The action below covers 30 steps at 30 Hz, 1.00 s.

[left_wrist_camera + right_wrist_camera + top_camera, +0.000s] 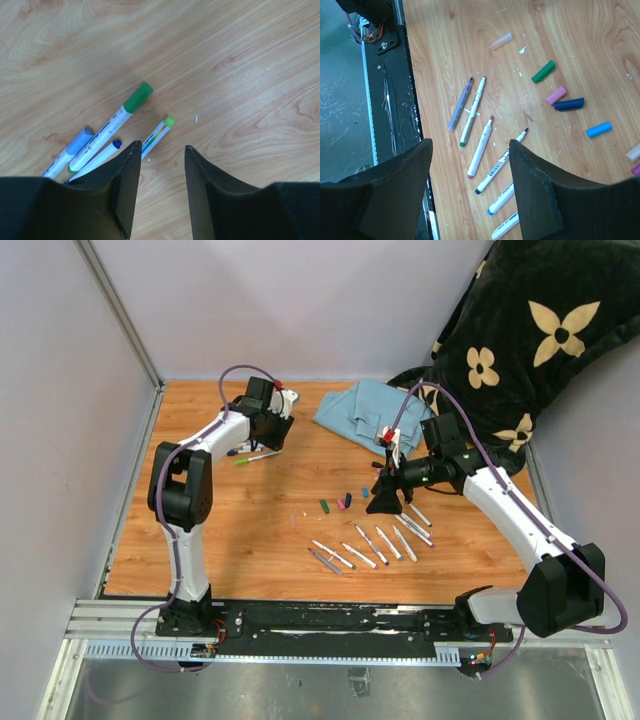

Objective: Open the pen caps
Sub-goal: Pick up the pen from the center of the board.

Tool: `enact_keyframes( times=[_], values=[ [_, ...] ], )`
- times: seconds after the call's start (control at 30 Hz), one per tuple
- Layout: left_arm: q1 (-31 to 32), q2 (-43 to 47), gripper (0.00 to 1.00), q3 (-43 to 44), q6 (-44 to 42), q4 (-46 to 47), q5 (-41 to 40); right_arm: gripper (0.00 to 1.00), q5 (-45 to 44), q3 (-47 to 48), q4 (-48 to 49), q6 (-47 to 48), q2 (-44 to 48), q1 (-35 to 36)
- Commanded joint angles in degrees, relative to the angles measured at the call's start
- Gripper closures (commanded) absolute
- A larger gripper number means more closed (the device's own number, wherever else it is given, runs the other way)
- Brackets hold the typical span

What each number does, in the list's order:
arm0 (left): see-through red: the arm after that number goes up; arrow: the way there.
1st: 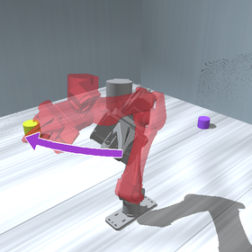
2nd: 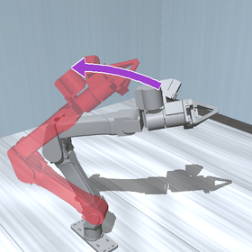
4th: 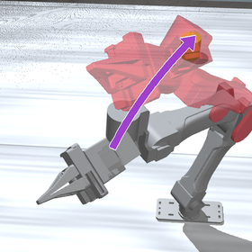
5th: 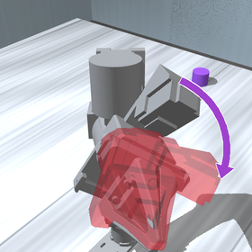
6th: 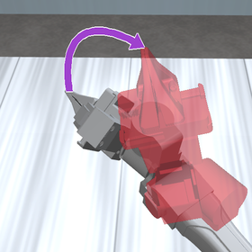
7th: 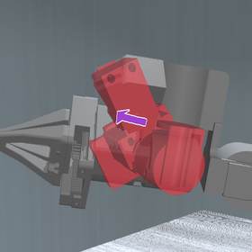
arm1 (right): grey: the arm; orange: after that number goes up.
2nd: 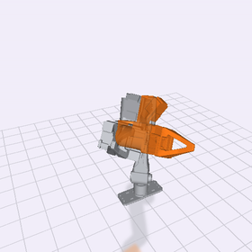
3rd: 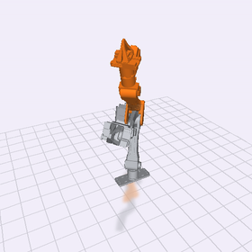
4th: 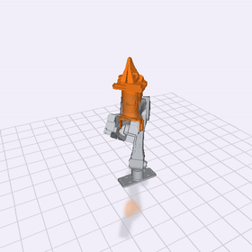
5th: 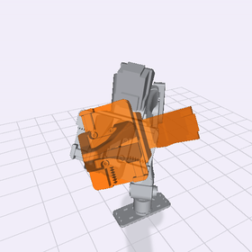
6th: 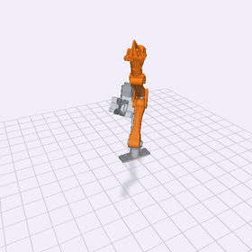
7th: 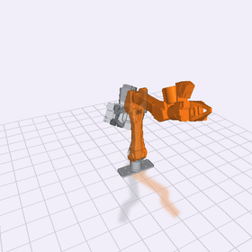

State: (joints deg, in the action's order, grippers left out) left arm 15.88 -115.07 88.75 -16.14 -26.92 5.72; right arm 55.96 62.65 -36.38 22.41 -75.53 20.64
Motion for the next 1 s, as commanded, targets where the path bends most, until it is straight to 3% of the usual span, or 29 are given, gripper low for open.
enact_keyframes(
  times=[0.0,0.8,0.97],
  values=[
    [-0.2,-3.0,0.58,2.7,-2.3,-2.5,2.1,0.36,0.9,-0.8,-1.1,0.9,1.5,-1.6],
    [-1.3,-7.6,0.61,3.9,-2.1,-3.1,2.7,0.36,1.9,-0.8,-1.1,0.6,1.9,-2.6],
    [-1.3,-7.5,0.67,2.9,-1.6,-3.2,2.7,0.36,2.0,-0.8,-1.1,0.6,2.0,-2.7]
  ],
)
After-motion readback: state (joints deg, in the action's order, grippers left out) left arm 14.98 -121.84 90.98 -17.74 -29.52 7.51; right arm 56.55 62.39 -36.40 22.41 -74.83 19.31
